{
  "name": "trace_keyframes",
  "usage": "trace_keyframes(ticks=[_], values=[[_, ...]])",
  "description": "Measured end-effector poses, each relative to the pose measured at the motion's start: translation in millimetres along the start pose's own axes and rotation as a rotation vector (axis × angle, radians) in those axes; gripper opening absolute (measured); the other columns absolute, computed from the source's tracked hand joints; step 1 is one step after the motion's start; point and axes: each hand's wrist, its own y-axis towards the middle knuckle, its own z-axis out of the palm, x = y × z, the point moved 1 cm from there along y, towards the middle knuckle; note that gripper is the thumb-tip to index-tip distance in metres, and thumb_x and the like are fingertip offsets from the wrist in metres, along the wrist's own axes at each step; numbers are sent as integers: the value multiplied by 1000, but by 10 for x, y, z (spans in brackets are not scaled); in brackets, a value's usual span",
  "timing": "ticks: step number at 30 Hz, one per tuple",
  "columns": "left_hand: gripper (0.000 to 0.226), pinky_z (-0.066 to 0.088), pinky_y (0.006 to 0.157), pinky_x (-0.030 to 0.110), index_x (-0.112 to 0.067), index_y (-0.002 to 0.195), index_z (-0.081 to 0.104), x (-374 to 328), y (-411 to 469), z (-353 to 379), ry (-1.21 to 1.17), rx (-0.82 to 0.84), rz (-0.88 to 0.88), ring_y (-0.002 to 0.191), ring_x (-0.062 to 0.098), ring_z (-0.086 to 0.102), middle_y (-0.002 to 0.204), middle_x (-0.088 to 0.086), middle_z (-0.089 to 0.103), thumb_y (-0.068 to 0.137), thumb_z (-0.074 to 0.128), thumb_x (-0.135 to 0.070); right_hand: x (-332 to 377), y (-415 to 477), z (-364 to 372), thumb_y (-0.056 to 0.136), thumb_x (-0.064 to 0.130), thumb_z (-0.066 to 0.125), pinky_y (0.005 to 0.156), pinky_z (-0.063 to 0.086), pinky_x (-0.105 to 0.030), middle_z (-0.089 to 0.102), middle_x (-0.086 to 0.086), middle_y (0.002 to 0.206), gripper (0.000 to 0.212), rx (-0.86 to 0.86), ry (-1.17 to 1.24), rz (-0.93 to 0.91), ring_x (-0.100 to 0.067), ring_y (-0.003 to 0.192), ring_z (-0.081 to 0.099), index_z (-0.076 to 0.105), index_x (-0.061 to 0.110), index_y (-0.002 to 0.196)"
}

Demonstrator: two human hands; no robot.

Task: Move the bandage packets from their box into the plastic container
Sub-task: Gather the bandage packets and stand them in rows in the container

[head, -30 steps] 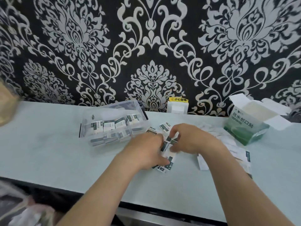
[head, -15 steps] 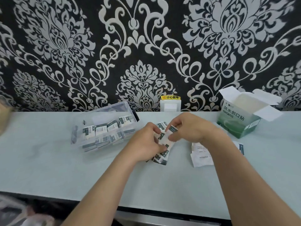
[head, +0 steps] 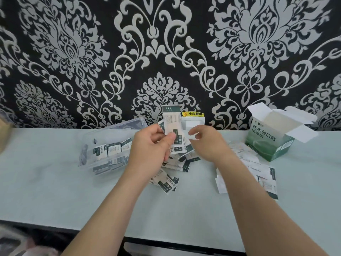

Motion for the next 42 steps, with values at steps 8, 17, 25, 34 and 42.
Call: trace_keyframes(ticks=[8,17,25,34,42], values=[[5,33,41,18,-7,88,66,-57,-45,-182,-67,-48,21,37,12,37,63,16,63,92,62,-8,109,-4,528,77,44,66,85,32,-40,54,2,110,39,76,-417,-30,-24,111,46,54,32,113],[12,35,44,19,2,88,62,7,-31,-188,-63,33,-19,39,11,38,52,2,57,91,65,-9,103,-44,360,80,26,63,64,48,-30,57,-1,84,22,161,-312,0,-24,81,61,56,16,98],[17,34,42,15,7,91,60,40,-56,65,-62,114,-116,40,10,40,61,8,63,90,65,-9,47,-200,-143,83,11,68,49,39,-22,63,-6,65,9,136,29,122,-19,57,56,70,2,81],[12,37,45,11,-13,79,67,137,-24,410,-132,59,-229,46,2,53,61,-7,68,91,65,-13,-37,-247,-394,84,1,68,63,61,-38,75,-19,89,16,243,735,202,-29,74,73,68,-1,100],[13,58,76,31,-24,88,72,101,33,573,-105,-5,-197,82,15,73,85,-4,76,91,64,-15,-94,-219,-385,95,10,57,72,60,-43,75,-16,90,14,181,714,162,-29,79,73,67,3,102]])
